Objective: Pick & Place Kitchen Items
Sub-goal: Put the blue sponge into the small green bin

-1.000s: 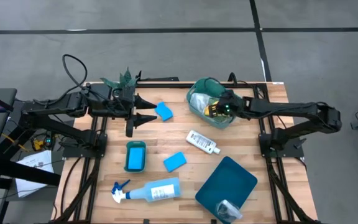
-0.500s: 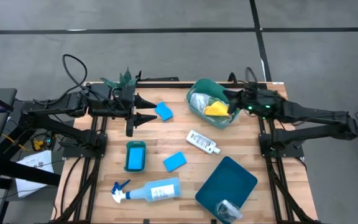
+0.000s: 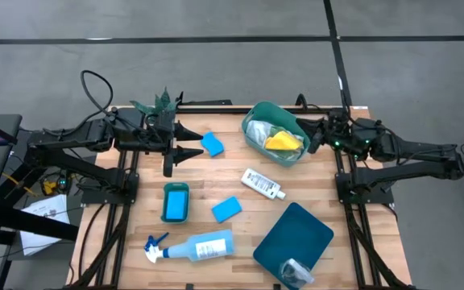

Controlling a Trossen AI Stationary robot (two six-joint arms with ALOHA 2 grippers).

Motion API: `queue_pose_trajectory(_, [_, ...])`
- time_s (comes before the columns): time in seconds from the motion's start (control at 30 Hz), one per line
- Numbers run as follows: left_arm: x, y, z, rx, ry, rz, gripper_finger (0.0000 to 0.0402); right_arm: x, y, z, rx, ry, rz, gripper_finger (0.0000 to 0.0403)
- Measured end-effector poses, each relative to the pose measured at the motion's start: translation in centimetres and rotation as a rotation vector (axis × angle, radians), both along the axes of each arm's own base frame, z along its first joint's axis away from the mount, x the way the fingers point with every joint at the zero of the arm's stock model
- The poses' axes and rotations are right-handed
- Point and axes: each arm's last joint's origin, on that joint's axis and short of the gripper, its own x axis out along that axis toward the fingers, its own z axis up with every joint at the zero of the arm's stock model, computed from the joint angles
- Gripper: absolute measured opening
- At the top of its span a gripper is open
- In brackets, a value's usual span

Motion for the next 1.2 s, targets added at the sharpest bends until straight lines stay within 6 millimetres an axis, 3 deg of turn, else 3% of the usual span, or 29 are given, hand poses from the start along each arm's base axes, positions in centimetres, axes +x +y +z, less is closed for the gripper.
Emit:
queue_pose_trajectory(0.33, [0.0,0.0,0.0,-0.001,0.0,0.0,0.021,0.1,0.4,0.0,0.03,-0.023,0.032,0.0016])
queue_pose_trajectory(0.7, [0.0,0.0,0.0,0.0,0.001,0.007,0.021,0.0,0.4,-0.2,0.094,-0.035,0.023,0.0182])
queue_pose_trajectory(0.83, [0.3,0.3,-0.5,-0.012,0.041,0.098,0.021,0.0,0.4,-0.2,0.1,-0.042,0.02,0.0221])
queue_pose_trajectory(1.1, [1.4,1.2,-4.9,-0.45,0.3,0.498,0.021,0.0,0.4,-0.2,0.116,-0.054,0.018,0.0227])
queue_pose_trajectory(1.2, [2.6,1.2,-6.5,-0.574,0.356,0.595,0.021,0.0,0.4,-0.1,0.115,-0.057,0.018,0.0222])
